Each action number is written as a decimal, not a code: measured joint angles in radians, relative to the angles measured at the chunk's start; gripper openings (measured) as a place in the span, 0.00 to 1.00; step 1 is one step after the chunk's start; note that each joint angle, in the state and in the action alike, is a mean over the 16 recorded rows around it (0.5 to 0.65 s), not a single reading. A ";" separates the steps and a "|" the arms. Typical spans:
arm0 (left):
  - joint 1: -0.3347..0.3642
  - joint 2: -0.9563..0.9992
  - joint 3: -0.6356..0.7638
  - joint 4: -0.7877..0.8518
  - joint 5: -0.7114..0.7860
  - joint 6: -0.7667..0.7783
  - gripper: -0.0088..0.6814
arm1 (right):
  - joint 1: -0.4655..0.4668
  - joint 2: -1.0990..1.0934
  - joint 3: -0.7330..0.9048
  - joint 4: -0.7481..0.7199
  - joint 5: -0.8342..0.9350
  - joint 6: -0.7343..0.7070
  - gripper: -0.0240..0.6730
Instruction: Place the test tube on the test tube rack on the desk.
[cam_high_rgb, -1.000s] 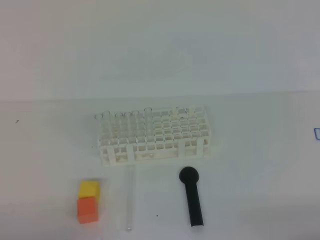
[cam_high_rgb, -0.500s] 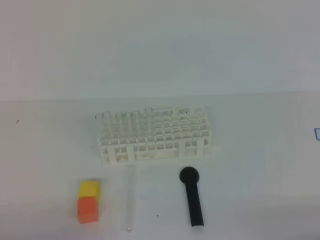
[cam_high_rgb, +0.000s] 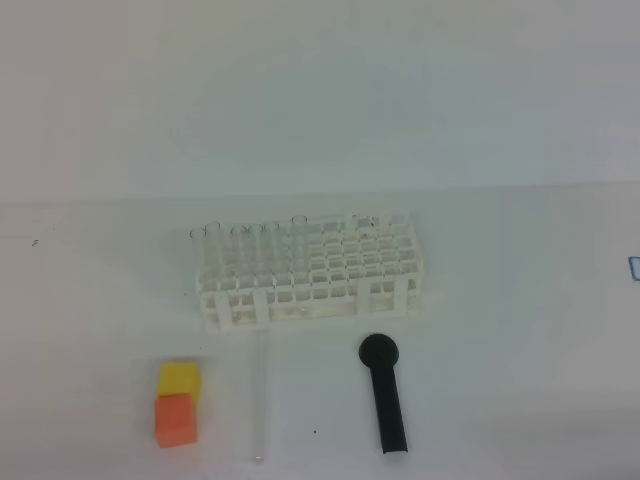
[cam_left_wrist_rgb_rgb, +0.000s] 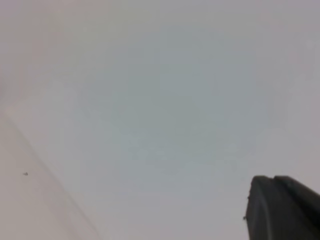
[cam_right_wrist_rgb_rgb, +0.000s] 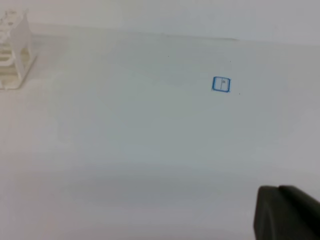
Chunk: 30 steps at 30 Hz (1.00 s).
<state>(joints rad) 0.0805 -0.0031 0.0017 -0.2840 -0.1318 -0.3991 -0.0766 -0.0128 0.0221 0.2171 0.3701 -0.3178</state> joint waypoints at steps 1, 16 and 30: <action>0.000 0.000 0.000 -0.032 -0.039 -0.025 0.01 | 0.000 0.000 0.000 0.000 0.000 0.000 0.03; 0.000 0.046 -0.185 0.238 -0.031 -0.294 0.01 | 0.000 0.000 0.000 0.000 0.000 0.000 0.03; -0.094 0.433 -0.568 0.430 0.504 -0.023 0.01 | 0.000 0.000 0.000 0.000 0.000 0.000 0.03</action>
<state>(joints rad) -0.0131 0.4301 -0.5659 0.1462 0.3725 -0.4225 -0.0766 -0.0128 0.0221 0.2171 0.3701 -0.3178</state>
